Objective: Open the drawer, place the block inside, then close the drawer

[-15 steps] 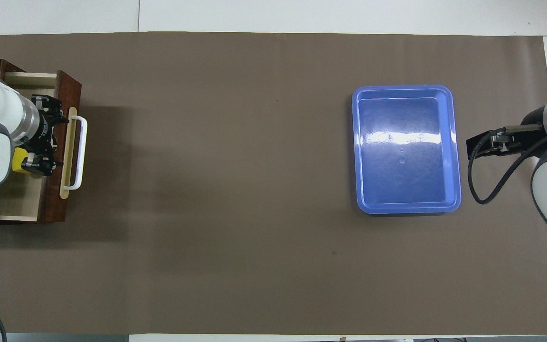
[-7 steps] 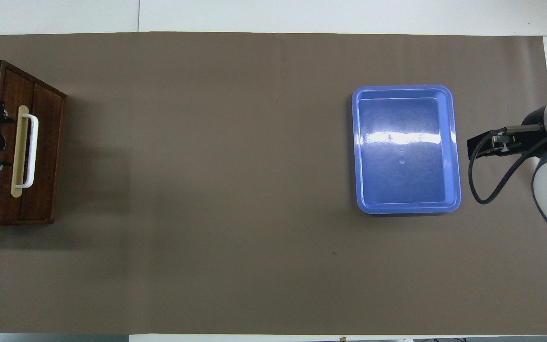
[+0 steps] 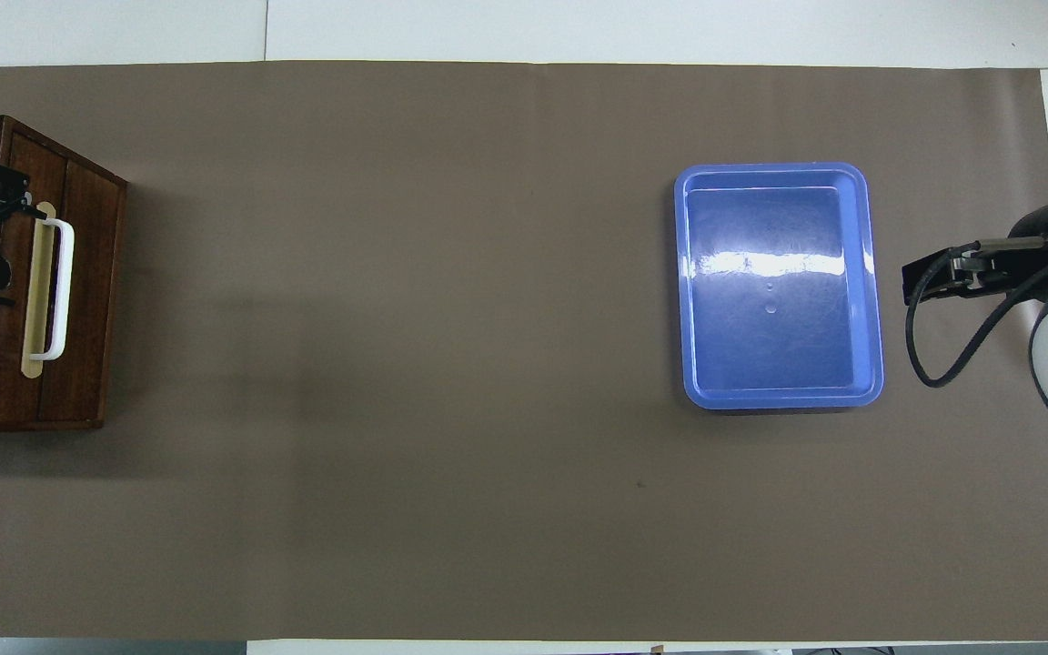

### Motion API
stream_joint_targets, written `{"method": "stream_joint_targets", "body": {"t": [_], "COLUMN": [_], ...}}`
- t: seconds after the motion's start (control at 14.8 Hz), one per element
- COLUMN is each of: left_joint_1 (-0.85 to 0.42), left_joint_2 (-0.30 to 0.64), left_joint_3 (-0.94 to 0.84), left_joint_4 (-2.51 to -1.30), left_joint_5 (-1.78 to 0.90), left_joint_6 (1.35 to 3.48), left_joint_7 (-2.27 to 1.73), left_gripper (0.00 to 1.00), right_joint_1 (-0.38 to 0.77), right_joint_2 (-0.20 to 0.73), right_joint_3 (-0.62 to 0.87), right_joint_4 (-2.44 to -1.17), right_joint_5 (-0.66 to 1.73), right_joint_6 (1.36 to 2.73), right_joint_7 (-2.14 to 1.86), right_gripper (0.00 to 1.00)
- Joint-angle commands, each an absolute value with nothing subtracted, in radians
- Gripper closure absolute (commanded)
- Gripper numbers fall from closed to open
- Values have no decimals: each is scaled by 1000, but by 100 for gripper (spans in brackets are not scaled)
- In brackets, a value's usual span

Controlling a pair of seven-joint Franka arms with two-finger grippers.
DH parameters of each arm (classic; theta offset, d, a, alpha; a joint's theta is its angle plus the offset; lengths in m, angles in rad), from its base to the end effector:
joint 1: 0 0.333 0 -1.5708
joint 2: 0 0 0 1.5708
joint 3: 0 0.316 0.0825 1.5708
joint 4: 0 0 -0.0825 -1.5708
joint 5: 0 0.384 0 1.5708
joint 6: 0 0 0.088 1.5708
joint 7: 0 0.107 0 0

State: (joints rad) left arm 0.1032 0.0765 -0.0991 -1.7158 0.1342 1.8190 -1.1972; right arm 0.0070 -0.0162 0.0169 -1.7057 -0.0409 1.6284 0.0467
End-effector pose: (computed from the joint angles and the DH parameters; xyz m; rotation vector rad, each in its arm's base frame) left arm 0.5900 0.0151 0.5341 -2.5441 -1.6858 -0.1399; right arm 0.5497 0.0090 0.5746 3.0969 -0.0297 -0.0923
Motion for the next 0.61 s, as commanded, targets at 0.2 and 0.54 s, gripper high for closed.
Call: {"method": "stream_joint_targets", "body": {"t": [0.2,0.54], "left_joint_1": [19,14], "left_joint_2": [-38,-57], "left_joint_3": [-95,-92], "left_joint_4": [-1712,-1727], "left_joint_5": [15,5], "left_joint_6": [1577,1534], "left_joint_7": [-619,-341], "left_gripper": [0,0], "right_joint_1": [0,2], "right_joint_2": [-28,-28], "right_joint_3": [20,20], "right_joint_4": [-1713,-1713], "right_joint_5": [-46,-46], "right_joint_6": [1621,1621], "right_joint_7": [34,34], "right_gripper": [0,0]}}
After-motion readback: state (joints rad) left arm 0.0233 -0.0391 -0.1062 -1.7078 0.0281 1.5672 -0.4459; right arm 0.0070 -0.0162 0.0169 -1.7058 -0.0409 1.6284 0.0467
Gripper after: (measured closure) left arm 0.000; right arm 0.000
